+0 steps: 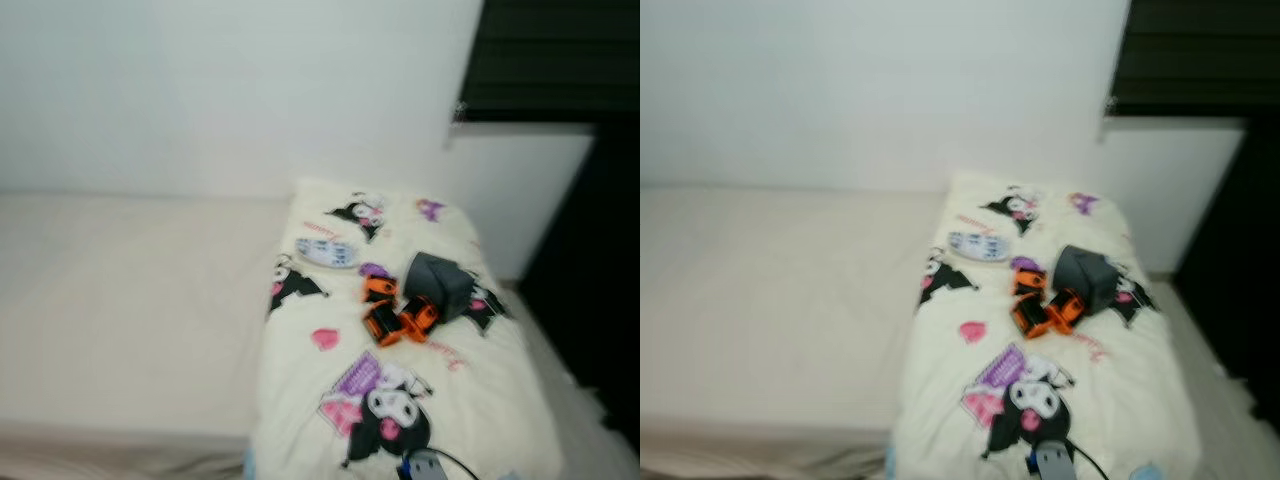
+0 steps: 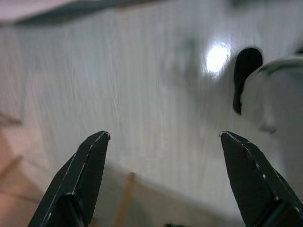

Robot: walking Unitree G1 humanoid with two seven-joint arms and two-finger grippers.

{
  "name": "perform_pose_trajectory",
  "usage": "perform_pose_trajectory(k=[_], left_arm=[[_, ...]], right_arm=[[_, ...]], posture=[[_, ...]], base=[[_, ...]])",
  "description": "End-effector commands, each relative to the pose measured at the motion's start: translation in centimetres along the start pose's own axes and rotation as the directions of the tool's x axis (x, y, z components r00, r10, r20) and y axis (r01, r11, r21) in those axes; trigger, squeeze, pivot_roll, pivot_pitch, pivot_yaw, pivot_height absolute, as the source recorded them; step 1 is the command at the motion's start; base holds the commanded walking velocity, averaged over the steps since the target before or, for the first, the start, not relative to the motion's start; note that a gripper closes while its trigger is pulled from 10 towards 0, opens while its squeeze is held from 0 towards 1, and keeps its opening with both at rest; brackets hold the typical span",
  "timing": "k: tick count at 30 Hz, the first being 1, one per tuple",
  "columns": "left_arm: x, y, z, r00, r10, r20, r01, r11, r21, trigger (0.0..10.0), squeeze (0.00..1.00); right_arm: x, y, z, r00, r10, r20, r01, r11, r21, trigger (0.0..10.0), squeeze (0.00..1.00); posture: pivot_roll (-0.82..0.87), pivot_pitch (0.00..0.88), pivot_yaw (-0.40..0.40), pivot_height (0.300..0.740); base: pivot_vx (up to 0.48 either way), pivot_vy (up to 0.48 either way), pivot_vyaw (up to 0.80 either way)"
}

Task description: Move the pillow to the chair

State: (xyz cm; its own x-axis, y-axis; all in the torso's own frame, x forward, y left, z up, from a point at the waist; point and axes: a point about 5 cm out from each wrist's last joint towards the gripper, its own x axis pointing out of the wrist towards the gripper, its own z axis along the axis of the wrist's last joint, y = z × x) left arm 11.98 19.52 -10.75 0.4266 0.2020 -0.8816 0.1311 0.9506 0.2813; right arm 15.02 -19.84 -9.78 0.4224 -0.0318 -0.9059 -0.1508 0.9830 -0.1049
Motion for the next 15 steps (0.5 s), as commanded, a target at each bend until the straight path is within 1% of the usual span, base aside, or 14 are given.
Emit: perform_pose_trajectory(k=[1, 8, 15], left_arm=[[0.02, 0.5, -0.37, 1.0, 0.007, -0.02, -0.007, 1.0, -0.005, 10.0, 0.0], [0.03, 0.77, -0.52, 1.0, 0.012, -0.025, -0.012, 1.0, 0.016, 10.0, 0.0], [0.02, 0.85, -0.59, 1.0, 0.015, -0.022, -0.015, 1.0, 0.01, 10.0, 0.0]], right_arm=[[0.07, 0.44, 0.39, 1.0, 0.01, 0.01, -0.01, 1.0, -0.003, 10.0, 0.0], [0.07, 0.49, 0.36, 1.0, 0.015, 0.01, -0.015, 1.0, 0.0, 10.0, 0.0], [0.07, 0.5, 0.39, 1.0, 0.015, 0.011, -0.015, 1.0, 0.0, 10.0, 0.0]], posture=[[-0.14, 0.0, -0.019, 0.74], [-0.13, 0.0, -0.019, 0.74], [-0.13, 0.0, -0.02, 0.74]], base=[[0.0, 0.0, 0.8], [0.0, 0.0, 0.8], [0.0, 0.0, 0.8]])
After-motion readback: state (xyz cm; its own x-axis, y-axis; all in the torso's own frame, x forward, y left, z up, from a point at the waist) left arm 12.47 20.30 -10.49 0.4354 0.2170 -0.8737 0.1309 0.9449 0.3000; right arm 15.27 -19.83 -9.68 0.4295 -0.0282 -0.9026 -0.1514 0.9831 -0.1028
